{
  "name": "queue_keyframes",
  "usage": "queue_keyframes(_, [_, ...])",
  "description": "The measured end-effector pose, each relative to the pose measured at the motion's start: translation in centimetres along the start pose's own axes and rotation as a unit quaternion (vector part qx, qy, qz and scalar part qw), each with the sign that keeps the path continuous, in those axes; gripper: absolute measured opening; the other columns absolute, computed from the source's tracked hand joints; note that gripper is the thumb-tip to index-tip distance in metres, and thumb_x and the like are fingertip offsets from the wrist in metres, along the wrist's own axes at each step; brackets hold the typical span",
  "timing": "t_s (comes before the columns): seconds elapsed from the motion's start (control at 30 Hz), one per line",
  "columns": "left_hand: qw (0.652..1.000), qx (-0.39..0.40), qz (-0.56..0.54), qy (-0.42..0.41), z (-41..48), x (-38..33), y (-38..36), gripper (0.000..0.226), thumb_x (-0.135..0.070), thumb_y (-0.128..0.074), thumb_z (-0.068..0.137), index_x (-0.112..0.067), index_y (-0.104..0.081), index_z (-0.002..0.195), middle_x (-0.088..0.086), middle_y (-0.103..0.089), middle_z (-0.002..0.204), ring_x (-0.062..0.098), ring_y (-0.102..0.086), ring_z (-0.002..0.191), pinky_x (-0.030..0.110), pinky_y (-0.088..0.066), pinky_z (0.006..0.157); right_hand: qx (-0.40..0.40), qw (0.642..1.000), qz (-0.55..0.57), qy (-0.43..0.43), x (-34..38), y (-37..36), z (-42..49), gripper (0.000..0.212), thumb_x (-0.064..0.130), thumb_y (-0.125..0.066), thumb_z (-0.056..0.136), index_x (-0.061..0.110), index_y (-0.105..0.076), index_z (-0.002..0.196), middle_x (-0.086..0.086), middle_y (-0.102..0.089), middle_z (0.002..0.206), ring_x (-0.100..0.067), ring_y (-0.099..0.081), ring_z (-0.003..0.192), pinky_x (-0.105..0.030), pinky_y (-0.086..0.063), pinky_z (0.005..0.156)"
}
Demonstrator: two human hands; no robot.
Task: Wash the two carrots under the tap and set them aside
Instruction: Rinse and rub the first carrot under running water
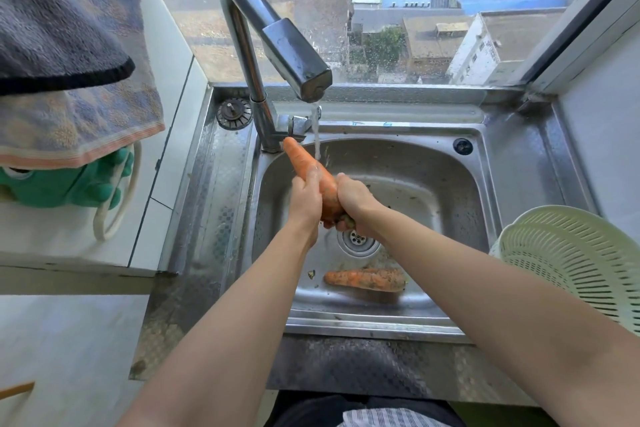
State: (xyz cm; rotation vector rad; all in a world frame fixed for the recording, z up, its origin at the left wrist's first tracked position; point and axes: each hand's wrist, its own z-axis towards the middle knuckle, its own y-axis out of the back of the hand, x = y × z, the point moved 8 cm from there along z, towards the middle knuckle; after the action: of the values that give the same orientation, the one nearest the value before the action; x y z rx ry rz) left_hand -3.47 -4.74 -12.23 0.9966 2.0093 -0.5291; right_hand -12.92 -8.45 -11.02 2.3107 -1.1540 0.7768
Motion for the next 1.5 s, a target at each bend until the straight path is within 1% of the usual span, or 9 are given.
queue_keyframes(0.17, [0.996, 0.08, -0.021, -0.036, -0.7, -0.7, -0.7, 0.023, -0.021, -0.055, 0.091, -0.008, -0.045, 0.107, 0.011, -0.05, 0.07, 0.017, -0.049, 0.047, 0.024, -0.037, 0.038, -0.009, 1.0, 0.026, -0.012, -0.2, 0.4, 0.1, 0.052, 0.034, -0.018, 0.105, 0.001, -0.055, 0.091, -0.02, -0.061, 0.06, -0.025, -0.056, 0.047, -0.02, -0.035, 0.038])
queue_keyframes(0.33, [0.998, -0.042, -0.039, 0.03, 0.2, 0.2, 0.1, 0.057, -0.053, -0.044, 0.096, -0.004, -0.052, 0.123, 0.014, -0.068, 0.106, 0.026, -0.069, 0.092, 0.043, -0.059, 0.075, -0.012, 1.0, 0.01, -0.011, -0.2, -0.4, 0.6, 0.052, 0.036, -0.018, 0.105, 0.001, -0.054, 0.093, -0.017, -0.057, 0.065, -0.025, -0.052, 0.048, -0.024, -0.039, 0.04])
queue_keyframes(0.5, [0.992, 0.124, -0.016, -0.031, -1.3, -0.9, -0.9, 0.054, -0.018, -0.062, 0.088, -0.001, -0.041, 0.135, 0.004, -0.06, 0.085, 0.011, -0.058, 0.062, 0.021, -0.043, 0.046, -0.017, 0.998, 0.051, -0.024, -0.2, 0.6, 0.9, 0.057, 0.034, -0.016, 0.104, -0.003, -0.054, 0.081, -0.022, -0.06, 0.058, -0.027, -0.055, 0.048, -0.019, -0.034, 0.038])
queue_keyframes(0.67, [0.999, -0.046, -0.019, 0.007, -0.2, -0.6, 0.0, 0.043, -0.039, -0.049, 0.099, 0.002, -0.056, 0.109, 0.012, -0.067, 0.089, 0.023, -0.066, 0.075, 0.029, -0.053, 0.052, -0.012, 0.999, 0.013, -0.027, -0.2, 0.1, 0.8, 0.052, 0.036, -0.018, 0.104, 0.001, -0.054, 0.089, -0.017, -0.058, 0.062, -0.022, -0.053, 0.041, -0.02, -0.037, 0.036])
queue_keyframes(0.73, [0.999, -0.035, -0.024, 0.019, 0.0, 0.0, -0.2, 0.049, -0.044, -0.044, 0.099, -0.002, -0.053, 0.123, 0.014, -0.067, 0.11, 0.025, -0.067, 0.094, 0.036, -0.057, 0.069, -0.014, 0.999, 0.007, -0.034, -0.2, 0.1, 0.8, 0.049, 0.035, -0.02, 0.103, 0.001, -0.053, 0.094, -0.017, -0.057, 0.063, -0.022, -0.052, 0.039, -0.02, -0.036, 0.035])
queue_keyframes(0.87, [0.998, 0.066, -0.002, -0.024, -1.1, -0.3, -1.0, 0.036, -0.028, -0.048, 0.1, -0.003, -0.047, 0.126, 0.008, -0.061, 0.093, 0.014, -0.06, 0.074, 0.02, -0.048, 0.049, -0.009, 0.999, 0.023, -0.048, -0.4, 0.7, 1.2, 0.051, 0.034, -0.019, 0.102, -0.003, -0.053, 0.098, -0.02, -0.059, 0.062, -0.025, -0.054, 0.042, -0.018, -0.033, 0.035])
queue_keyframes(1.0, [0.998, -0.053, -0.001, 0.046, -0.4, -0.1, 0.4, 0.05, -0.046, -0.044, 0.099, -0.001, -0.051, 0.12, 0.01, -0.064, 0.104, 0.023, -0.065, 0.093, 0.031, -0.055, 0.07, 0.011, 1.0, 0.0, -0.027, -0.5, 0.0, 0.8, 0.057, 0.036, -0.015, 0.104, -0.003, -0.055, 0.096, -0.023, -0.061, 0.066, -0.026, -0.055, 0.045, -0.019, -0.033, 0.035])
queue_keyframes(1.3, [0.999, -0.014, -0.031, -0.002, -0.5, -0.7, 0.5, 0.051, -0.047, -0.043, 0.1, -0.003, -0.053, 0.125, 0.021, -0.066, 0.111, 0.017, -0.067, 0.082, 0.028, -0.057, 0.064, 0.142, 0.988, 0.055, -0.008, -0.3, -0.7, -0.2, 0.065, 0.058, -0.029, 0.101, 0.0, -0.058, 0.093, -0.018, -0.063, 0.07, -0.022, -0.057, 0.052, -0.02, -0.037, 0.032])
queue_keyframes(1.5, [0.992, 0.008, -0.114, 0.057, -0.2, -1.1, 0.2, 0.045, -0.054, -0.035, 0.1, -0.015, -0.058, 0.096, 0.008, -0.068, 0.095, 0.02, -0.068, 0.084, 0.039, -0.053, 0.086, 0.256, 0.961, 0.101, 0.006, -0.7, -1.2, -1.0, 0.048, 0.044, -0.056, 0.094, 0.004, -0.06, 0.12, -0.017, -0.067, 0.106, -0.029, -0.063, 0.095, -0.037, -0.056, 0.084])
